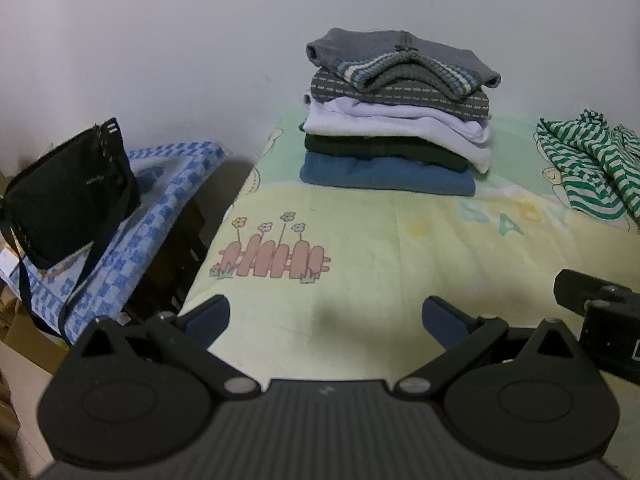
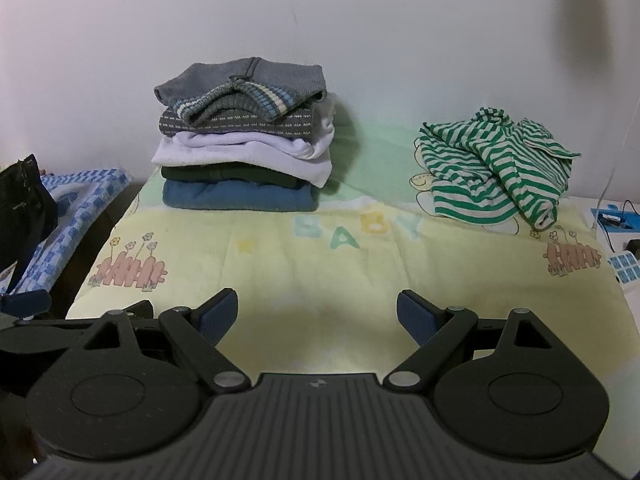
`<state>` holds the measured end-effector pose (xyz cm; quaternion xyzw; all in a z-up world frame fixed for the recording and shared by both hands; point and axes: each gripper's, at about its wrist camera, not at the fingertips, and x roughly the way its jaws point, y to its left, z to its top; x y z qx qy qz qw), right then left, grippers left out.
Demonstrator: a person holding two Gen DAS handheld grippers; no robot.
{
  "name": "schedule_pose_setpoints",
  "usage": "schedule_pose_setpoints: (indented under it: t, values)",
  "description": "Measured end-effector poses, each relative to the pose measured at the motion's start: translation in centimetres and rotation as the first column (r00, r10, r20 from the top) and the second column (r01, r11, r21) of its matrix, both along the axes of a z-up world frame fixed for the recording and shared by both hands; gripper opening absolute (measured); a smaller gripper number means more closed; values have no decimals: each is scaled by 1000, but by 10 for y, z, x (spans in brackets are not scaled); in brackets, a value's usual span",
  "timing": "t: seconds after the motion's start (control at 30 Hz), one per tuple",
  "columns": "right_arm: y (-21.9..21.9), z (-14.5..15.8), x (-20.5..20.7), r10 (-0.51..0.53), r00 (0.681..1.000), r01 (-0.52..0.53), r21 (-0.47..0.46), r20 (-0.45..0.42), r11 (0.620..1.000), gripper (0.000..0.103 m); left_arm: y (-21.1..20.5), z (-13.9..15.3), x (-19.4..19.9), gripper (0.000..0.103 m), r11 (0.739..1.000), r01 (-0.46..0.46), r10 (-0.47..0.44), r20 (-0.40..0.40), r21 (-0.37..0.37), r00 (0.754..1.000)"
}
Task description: Fold clothes
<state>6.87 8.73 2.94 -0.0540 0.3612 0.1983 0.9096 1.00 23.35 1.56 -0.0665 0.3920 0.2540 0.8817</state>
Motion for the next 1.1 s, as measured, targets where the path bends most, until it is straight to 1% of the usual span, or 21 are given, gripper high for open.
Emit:
schedule_pose_setpoints:
  t: [0.37,0.53,0.67,0.97,1.1]
  values:
    - [13,-6,-6,17,1000,-17,-19,-3,1000,89,15,-10,-3,102,998,4,-6,-32,-63,999]
    - [13,-7,-7,8,1000,-8,-10,4,1000,89,14,-11,-4,102,999,17,-19,-42,-40,999]
    - [14,-9,-7,2,1000,-2,-6,-8,1000,89,16,-14,-4,102,999,19,-21,-52,-40,998]
    - [24,-13,-12,5,1000,-5,-15,-18,1000,89,27,-21,-7,102,997,13,-18,-67,-78,998]
    - [27,-14,-12,4,1000,-4,-17,-19,1000,89,32,-22,-7,102,994,11,-19,-68,-105,998]
